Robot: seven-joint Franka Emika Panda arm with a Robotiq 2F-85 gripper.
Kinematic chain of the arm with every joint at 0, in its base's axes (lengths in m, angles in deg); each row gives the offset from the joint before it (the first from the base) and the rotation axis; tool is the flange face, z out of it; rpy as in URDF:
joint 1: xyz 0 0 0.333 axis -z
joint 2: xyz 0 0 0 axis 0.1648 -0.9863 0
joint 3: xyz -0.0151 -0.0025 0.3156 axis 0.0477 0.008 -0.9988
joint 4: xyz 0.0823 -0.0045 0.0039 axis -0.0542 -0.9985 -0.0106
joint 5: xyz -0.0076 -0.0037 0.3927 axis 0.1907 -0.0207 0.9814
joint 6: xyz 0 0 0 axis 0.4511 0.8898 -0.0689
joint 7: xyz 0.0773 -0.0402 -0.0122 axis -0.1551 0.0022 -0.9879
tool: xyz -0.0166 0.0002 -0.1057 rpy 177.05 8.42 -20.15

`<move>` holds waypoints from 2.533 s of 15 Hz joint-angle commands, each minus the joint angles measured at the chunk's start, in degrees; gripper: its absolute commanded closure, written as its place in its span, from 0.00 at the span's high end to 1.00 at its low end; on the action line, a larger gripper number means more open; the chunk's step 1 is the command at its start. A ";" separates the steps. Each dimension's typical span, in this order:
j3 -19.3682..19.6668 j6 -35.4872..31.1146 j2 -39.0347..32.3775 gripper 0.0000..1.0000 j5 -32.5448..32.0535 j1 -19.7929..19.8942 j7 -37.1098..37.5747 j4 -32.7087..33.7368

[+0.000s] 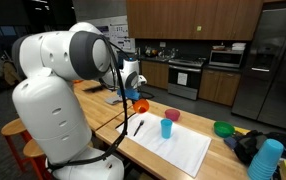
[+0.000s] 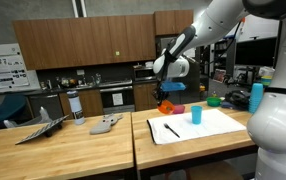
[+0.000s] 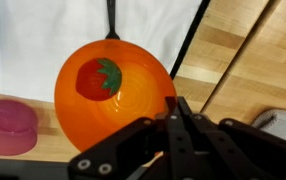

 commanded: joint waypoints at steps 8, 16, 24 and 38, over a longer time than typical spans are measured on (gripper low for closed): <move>5.06 1.41 5.26 0.01 9.53 0.61 -13.94 -3.07; 6.22 -2.03 6.96 0.01 10.17 1.19 -12.60 -5.25; 9.21 -2.86 10.21 0.01 13.44 0.06 -17.88 -8.20; 18.98 13.33 23.27 0.04 17.52 1.86 -44.20 -21.11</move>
